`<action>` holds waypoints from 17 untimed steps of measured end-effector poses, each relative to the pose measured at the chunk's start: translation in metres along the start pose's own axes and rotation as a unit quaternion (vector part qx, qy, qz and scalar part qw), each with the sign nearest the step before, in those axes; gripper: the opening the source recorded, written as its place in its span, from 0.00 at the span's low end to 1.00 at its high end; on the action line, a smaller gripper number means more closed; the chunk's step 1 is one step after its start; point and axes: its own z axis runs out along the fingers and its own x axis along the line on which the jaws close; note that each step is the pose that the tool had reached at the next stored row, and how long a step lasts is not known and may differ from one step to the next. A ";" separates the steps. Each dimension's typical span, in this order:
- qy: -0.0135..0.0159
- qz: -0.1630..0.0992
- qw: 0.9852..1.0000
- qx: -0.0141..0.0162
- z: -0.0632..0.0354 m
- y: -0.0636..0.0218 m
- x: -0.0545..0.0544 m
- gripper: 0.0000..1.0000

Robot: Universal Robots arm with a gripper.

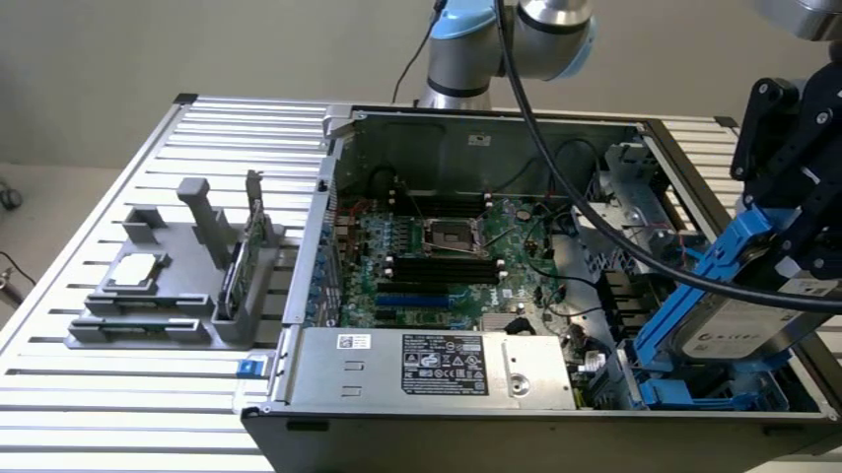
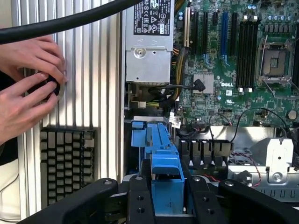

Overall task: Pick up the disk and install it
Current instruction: 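Pick up the disk, then insert the disk into the insertion slot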

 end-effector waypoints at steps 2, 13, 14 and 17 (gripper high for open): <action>0.000 0.000 1.000 0.000 0.0011 0.0000 0.000 0.33; 0.000 0.000 1.000 0.001 0.0080 0.0000 -0.001 0.33; 0.000 0.000 1.000 0.001 0.0087 0.0000 -0.001 0.33; 0.000 0.000 1.000 0.001 0.0106 0.0000 -0.001 0.33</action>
